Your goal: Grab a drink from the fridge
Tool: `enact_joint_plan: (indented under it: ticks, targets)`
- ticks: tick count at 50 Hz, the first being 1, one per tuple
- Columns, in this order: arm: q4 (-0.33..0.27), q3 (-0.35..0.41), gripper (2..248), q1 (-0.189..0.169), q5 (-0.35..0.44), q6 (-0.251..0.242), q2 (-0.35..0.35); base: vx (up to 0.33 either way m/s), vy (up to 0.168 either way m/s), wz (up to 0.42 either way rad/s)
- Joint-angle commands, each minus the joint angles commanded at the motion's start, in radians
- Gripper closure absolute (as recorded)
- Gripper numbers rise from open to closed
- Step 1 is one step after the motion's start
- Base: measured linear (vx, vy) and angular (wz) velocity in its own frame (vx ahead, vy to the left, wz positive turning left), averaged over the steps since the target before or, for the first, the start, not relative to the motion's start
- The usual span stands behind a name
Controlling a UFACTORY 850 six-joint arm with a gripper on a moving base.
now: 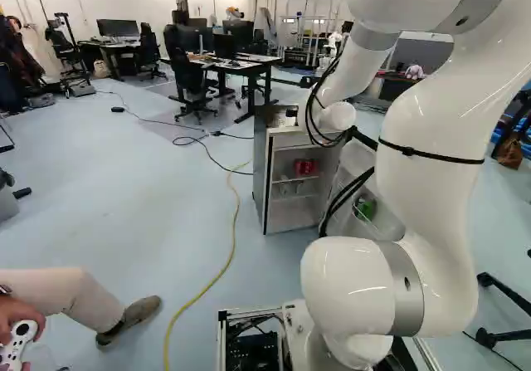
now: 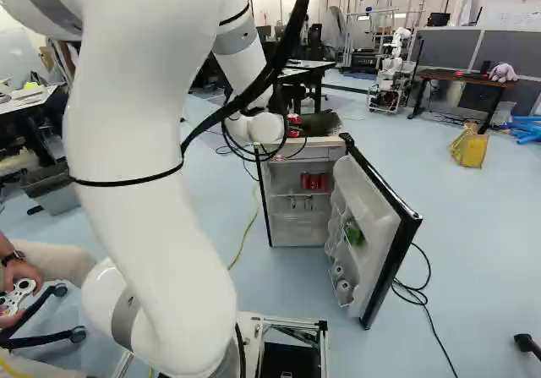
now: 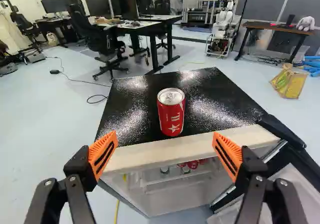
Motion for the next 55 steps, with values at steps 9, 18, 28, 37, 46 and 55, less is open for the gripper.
enact_joint_plan:
  ticks: [9, 18, 28, 37, 46, 55]
  targets:
    - [0.0, 0.045, 3, -0.014, 0.0, 0.0, 0.039, 0.0, 0.0, 0.0]
    - [0.0, 0.076, 3, -0.038, 0.0, 0.0, 0.08, 0.0, 0.0, 0.0]
    - [0.004, 0.098, 3, -0.07, -0.006, 0.0, 0.12, 0.0, 0.0, 0.0]
    - [0.029, 0.107, 3, -0.1, -0.039, 0.0, 0.149, 0.0, 0.0, 0.0]
    - [0.056, 0.111, 3, -0.13, -0.079, 0.0, 0.173, 0.0, 0.0, 0.0]
    - [0.068, 0.113, 3, -0.161, -0.125, 0.0, 0.195, 0.0, 0.0, 0.0]
